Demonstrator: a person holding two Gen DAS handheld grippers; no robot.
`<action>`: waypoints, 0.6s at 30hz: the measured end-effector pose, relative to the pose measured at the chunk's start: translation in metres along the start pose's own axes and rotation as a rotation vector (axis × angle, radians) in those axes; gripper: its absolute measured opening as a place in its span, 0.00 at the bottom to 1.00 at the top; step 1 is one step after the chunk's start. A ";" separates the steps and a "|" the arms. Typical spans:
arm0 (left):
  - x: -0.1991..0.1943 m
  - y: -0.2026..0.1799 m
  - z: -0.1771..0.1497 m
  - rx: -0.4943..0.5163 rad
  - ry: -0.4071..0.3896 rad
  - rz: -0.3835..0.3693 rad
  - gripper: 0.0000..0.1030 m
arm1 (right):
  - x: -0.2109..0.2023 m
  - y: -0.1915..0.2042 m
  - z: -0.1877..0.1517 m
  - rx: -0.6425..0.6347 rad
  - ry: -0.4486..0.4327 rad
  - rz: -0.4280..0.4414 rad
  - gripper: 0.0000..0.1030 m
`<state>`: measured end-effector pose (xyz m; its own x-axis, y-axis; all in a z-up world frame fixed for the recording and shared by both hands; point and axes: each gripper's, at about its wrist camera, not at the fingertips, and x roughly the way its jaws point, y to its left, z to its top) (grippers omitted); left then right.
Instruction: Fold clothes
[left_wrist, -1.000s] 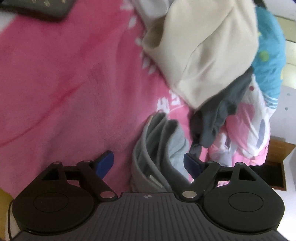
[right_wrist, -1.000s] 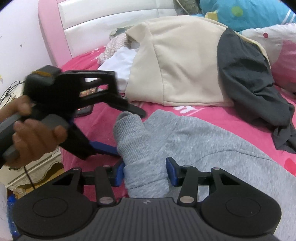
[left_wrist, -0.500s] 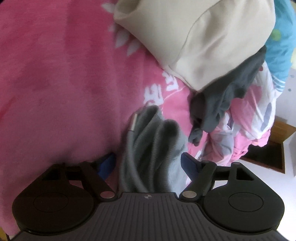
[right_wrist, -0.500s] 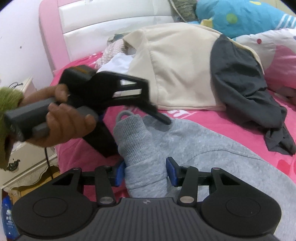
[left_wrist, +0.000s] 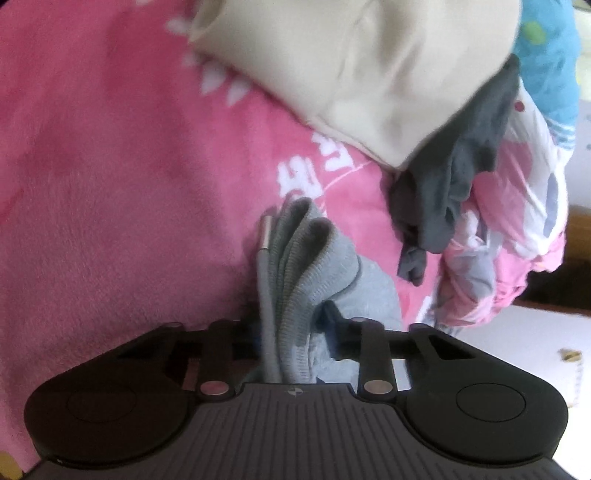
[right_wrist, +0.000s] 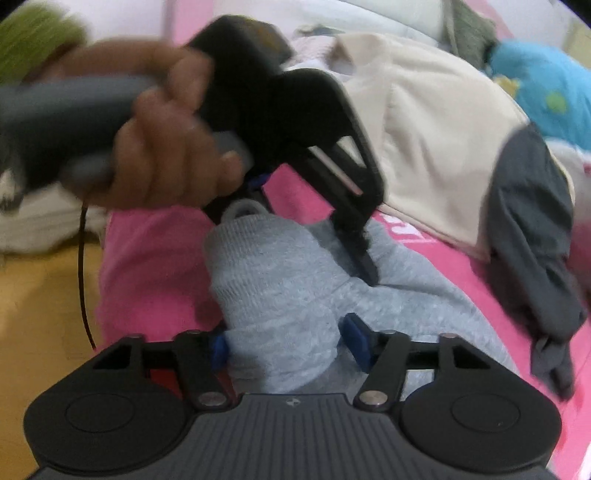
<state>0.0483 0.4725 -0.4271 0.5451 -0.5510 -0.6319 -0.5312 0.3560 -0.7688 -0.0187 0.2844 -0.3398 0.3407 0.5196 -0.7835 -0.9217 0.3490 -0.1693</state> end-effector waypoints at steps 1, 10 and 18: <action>-0.001 -0.003 -0.001 0.012 -0.011 0.008 0.20 | -0.002 -0.001 0.002 0.004 -0.002 0.000 0.45; -0.023 -0.005 0.007 -0.001 -0.043 -0.014 0.17 | -0.014 -0.003 0.025 0.017 -0.018 0.028 0.37; -0.070 0.000 0.028 0.008 -0.074 0.024 0.17 | -0.014 0.010 0.061 0.045 -0.080 0.096 0.37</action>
<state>0.0286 0.5321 -0.3856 0.5793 -0.4848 -0.6553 -0.5393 0.3747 -0.7541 -0.0211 0.3283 -0.2943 0.2666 0.6121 -0.7445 -0.9421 0.3284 -0.0673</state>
